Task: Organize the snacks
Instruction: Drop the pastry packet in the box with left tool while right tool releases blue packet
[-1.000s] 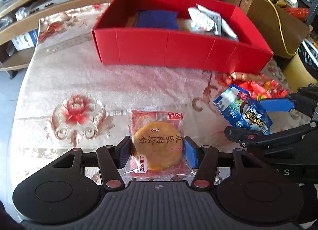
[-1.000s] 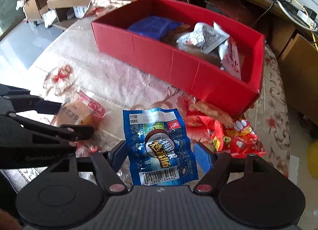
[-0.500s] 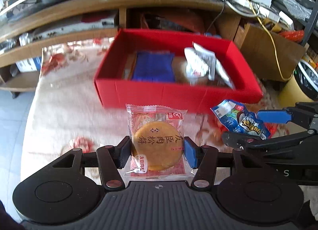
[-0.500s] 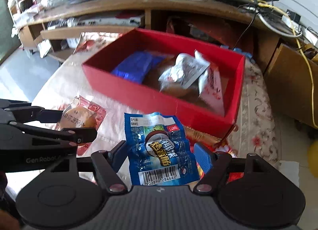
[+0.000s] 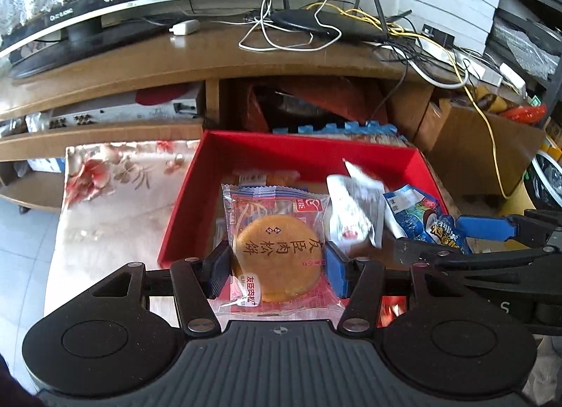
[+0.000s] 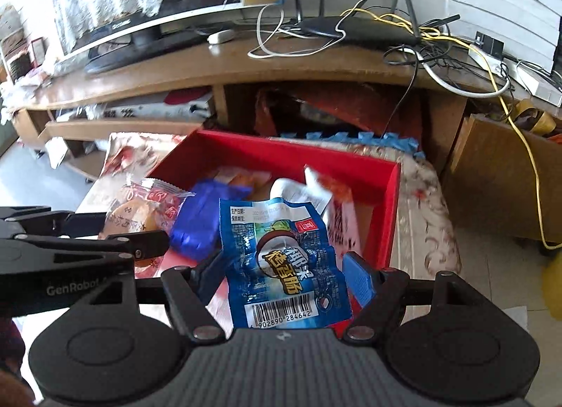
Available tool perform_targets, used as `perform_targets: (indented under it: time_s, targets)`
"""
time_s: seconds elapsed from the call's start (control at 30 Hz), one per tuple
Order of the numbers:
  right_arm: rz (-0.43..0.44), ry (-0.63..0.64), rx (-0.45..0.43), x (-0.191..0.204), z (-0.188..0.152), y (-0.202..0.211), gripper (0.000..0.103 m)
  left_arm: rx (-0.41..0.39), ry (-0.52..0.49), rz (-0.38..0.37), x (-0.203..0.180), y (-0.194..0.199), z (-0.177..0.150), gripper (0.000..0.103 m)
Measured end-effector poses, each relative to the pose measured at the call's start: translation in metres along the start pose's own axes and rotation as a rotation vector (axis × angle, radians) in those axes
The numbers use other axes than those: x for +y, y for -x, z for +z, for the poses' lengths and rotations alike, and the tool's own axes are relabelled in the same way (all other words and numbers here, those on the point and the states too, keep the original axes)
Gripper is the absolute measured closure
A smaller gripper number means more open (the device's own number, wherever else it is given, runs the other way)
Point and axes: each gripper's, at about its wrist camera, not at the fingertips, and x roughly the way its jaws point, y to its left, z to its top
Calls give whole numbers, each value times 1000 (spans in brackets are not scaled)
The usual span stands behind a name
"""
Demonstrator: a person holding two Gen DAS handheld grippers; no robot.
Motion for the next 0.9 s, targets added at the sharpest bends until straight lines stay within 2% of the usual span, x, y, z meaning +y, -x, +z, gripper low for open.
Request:
perform_targets:
  time_s: [0.37,0.67,0.9]
  targets:
    - [-29,-12,17,-14,29,-44,25,27,26,20,6,-44,27,41]
    - [-36,-26,58,-20,37,-74,25,63,42,37,11,-71,33,41]
    - [-27,-47,87,-24,40,-84,23,72,48,36,11,-75,33,40]
